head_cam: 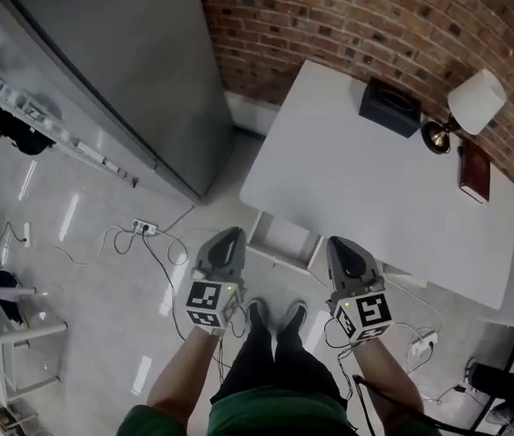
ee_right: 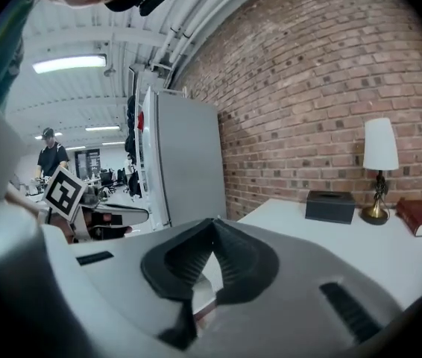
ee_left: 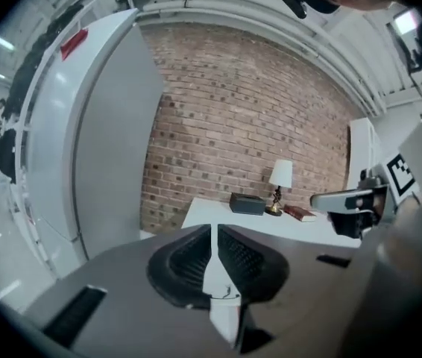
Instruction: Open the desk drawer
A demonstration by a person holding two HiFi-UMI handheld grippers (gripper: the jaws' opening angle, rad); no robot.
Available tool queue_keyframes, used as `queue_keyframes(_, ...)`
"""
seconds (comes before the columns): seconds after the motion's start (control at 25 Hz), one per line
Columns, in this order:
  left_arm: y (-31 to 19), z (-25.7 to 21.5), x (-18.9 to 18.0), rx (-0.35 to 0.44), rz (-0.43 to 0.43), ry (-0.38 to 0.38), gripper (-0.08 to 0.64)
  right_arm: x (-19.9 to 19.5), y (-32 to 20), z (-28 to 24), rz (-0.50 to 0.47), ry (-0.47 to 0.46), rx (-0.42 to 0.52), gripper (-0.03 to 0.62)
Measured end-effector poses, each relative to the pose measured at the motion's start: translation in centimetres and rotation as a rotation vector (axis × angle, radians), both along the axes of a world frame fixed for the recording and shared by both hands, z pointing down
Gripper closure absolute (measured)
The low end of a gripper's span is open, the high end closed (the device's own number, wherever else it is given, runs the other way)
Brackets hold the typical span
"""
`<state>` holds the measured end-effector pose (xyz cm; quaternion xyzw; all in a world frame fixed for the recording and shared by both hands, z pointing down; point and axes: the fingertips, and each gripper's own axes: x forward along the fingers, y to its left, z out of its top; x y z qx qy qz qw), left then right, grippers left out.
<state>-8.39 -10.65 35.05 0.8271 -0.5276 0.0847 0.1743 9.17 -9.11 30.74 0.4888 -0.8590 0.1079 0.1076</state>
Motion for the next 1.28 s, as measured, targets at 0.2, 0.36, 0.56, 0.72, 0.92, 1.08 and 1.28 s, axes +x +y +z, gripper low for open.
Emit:
queue_keyframes(0.2,-1.6,-9.2,-0.2,0.162,-0.006,-0.036,0.535,1.0,-1.7,-7.6,0.046,0.005,0.127,0.592)
queue_keyframes(0.36,-1.9,-15.3,0.6,0.283,0.022,-0.037,0.537,0.0,-2.2,-12.9,0.024,0.039,0.232,0.591)
queue_keyframes(0.56,-1.2,-20.5,1.0,0.404,0.028,-0.088,0.535,-1.3,-1.7,-17.2,-0.005,0.091,0.313,0.592)
queue_keyframes(0.72,-0.3,-25.1,1.1,0.476,0.044,-0.080,0.537,-1.6,-1.2,-20.9,-0.012,0.104,0.380,0.591)
queue_keyframes(0.92,1.9,-30.8,1.8,0.553,0.058,-0.054,0.537,-1.1,-0.2,-26.8,0.018,0.065,0.495,0.591)
queue_keyframes(1.08,3.6,-34.2,3.0,0.663,0.071,-0.078,0.543,-1.2,1.2,-30.6,0.015,0.042,0.577,0.591)
queue_keyframes(1.28,5.3,-36.1,4.7,0.758,0.142,-0.167,0.552,-2.0,2.3,-32.6,-0.006,0.037,0.621,0.591)
